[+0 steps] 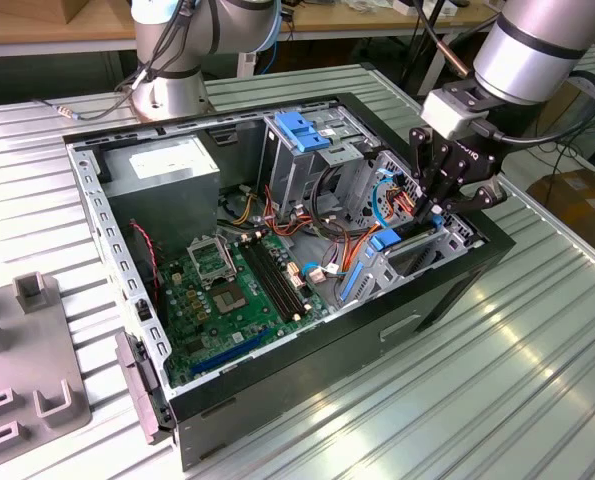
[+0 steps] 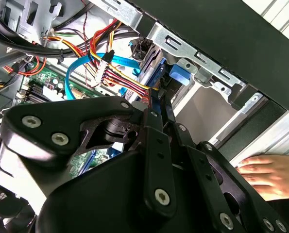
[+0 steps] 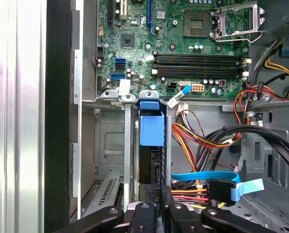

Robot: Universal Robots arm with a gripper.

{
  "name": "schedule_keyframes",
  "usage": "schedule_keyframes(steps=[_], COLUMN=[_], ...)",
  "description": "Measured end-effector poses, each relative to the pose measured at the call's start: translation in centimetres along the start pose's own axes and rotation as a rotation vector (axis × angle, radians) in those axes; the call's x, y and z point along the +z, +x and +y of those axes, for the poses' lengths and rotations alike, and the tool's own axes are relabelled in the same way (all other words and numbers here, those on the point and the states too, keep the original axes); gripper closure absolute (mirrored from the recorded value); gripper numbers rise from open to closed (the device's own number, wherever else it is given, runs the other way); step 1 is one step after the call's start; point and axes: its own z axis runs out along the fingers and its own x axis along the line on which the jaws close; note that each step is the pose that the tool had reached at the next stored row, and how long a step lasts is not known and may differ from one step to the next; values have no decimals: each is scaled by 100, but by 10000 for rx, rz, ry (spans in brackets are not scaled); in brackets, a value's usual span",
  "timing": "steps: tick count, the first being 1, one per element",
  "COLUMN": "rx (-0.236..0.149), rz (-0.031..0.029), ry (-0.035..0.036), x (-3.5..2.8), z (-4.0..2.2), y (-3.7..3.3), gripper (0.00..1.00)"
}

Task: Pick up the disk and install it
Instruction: 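Insert the first disk wire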

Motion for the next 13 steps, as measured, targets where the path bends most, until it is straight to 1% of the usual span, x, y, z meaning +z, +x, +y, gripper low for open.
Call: schedule_keyframes(steps=[10, 13], rx=[4, 70], rz=[-2, -2], ry=[0, 0], x=[-3, -3], z=[0, -3], y=[-2, -22], gripper=[84, 84])
